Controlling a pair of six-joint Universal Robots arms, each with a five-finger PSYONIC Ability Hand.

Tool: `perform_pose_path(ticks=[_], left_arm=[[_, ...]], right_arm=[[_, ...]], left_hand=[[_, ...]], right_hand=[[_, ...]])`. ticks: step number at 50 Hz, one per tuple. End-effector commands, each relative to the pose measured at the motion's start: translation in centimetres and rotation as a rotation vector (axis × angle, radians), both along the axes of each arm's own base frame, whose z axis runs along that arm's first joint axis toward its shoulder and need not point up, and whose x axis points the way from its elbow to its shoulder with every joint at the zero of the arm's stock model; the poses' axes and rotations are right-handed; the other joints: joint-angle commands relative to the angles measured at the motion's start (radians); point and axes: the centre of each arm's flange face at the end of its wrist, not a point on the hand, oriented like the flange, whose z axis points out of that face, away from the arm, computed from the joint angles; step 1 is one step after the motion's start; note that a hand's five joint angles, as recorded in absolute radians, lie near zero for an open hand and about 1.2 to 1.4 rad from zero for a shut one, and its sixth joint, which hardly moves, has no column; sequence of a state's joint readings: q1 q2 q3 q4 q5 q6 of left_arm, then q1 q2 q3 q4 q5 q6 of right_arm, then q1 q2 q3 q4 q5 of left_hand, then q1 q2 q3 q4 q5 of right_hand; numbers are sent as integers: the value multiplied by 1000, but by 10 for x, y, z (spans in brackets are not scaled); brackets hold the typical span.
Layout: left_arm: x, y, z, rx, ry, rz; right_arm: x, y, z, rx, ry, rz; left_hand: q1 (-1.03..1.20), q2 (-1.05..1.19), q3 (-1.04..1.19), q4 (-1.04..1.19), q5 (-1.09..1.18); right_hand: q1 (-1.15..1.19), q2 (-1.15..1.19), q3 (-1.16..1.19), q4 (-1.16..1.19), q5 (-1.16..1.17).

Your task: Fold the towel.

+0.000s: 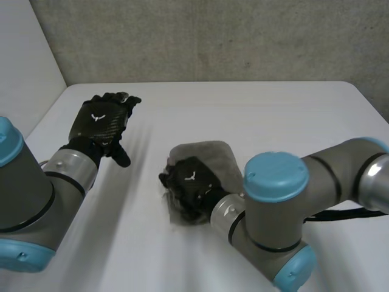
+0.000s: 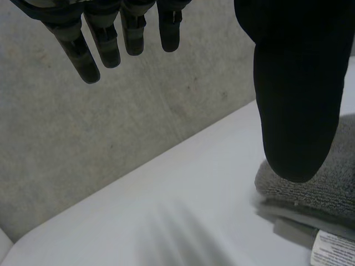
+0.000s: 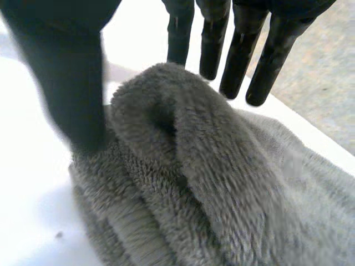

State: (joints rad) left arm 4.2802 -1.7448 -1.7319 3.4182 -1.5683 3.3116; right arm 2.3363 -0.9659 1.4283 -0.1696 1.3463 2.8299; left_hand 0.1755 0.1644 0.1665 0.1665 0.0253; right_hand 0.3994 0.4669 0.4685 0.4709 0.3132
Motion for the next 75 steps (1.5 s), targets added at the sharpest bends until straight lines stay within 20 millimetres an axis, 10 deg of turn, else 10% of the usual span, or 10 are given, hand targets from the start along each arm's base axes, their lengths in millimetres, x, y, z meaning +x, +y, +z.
perform_pose_path(ticks=[1,14,33,41,52,58,65,75], left_arm=[[-29,-8,-1,32,102,-62],[-93,-10,-55,212,161,-185],[-71,8,-118,367,-60,-147],[-70,7,-110,333,-76,-104],[-59,0,25,73,85,-86],[-4,-14,110,-75,164,56],[26,-2,148,-116,178,120],[25,6,145,-91,165,103]], right_arm=[[-47,-47,51,0,-141,-203],[-103,-98,45,155,-259,-428],[-64,-103,-30,327,-114,-305],[-68,-106,-5,190,-18,-287],[-93,-105,143,-100,-289,-454],[-119,-98,208,-265,-380,-581],[-135,-96,217,-292,-331,-656],[-135,-93,208,-270,-307,-674]], left_hand=[[9,20,18,18,-16],[29,40,38,38,5],[29,40,38,38,5],[23,34,32,32,-1],[61,73,70,70,37],[14,26,24,24,-10],[0,11,9,9,-25],[0,11,9,9,-25]], right_hand=[[-225,-292,-294,-296,-313],[-225,-292,-294,-296,-313],[-225,-292,-294,-296,-313],[-225,-292,-294,-296,-313],[-225,-292,-294,-296,-313],[-225,-292,-294,-296,-313],[-225,-292,-294,-296,-313],[-225,-292,-294,-296,-313]])
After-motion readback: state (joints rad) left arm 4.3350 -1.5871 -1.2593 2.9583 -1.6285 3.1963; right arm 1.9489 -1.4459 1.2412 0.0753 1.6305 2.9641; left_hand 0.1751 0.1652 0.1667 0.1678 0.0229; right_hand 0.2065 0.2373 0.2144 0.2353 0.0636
